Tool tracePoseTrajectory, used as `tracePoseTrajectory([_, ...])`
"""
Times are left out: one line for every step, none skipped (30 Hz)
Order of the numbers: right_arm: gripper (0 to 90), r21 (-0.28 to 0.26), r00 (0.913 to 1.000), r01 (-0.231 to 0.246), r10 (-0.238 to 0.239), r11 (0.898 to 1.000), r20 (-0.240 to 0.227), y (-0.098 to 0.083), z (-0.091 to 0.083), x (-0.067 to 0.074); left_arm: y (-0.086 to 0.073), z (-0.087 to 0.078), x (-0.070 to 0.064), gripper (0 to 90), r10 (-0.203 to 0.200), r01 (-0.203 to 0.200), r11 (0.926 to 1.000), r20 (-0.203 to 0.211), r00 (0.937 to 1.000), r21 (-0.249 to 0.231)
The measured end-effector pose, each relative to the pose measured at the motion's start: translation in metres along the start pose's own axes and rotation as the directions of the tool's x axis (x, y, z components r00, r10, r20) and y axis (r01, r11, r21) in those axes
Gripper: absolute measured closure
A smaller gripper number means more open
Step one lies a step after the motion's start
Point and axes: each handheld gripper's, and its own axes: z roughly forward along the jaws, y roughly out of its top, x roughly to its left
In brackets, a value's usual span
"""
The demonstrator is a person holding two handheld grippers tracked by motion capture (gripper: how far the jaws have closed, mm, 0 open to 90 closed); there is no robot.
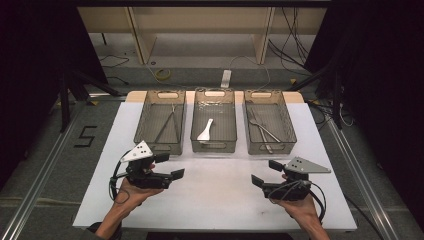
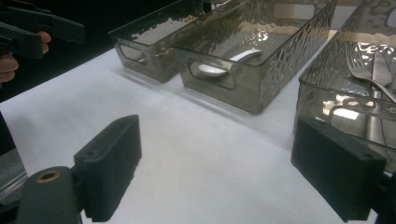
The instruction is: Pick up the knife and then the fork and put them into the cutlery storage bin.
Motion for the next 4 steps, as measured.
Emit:
tracePoseTrajectory([16.9,0.0,1.0,0.0,0.0,1.0,0.001,0.0,-0.0001,-0.0001,0.0,0.0,-0.0001,15.3,0.002,-0.002,1.0,0.0,1.0,0.002])
tracePoseTrajectory([16.8,0.0,1.0,0.001,-0.001,1.0,0.001,0.0001,-0.0001,-0.0001,-0.0001,0.0003,-0.0001,15.3,0.001,-0.001,1.0,-0.002,1.0,0.001])
tracePoseTrajectory([16.8,0.0,1.0,0.001,-0.001,1.0,0.001,0.0001,0.0,-0.0002,-0.0001,0.0006,0.0001,15.3,0.002,-0.002,1.0,-0.003,1.0,0.004])
tracePoseTrajectory([16.8,0.001,1.0,0.001,-0.001,1.0,0.002,0.0001,0.0001,-0.0002,-0.0003,0.0009,0.0001,15.3,0.0,0.0,1.0,-0.003,1.0,0.006])
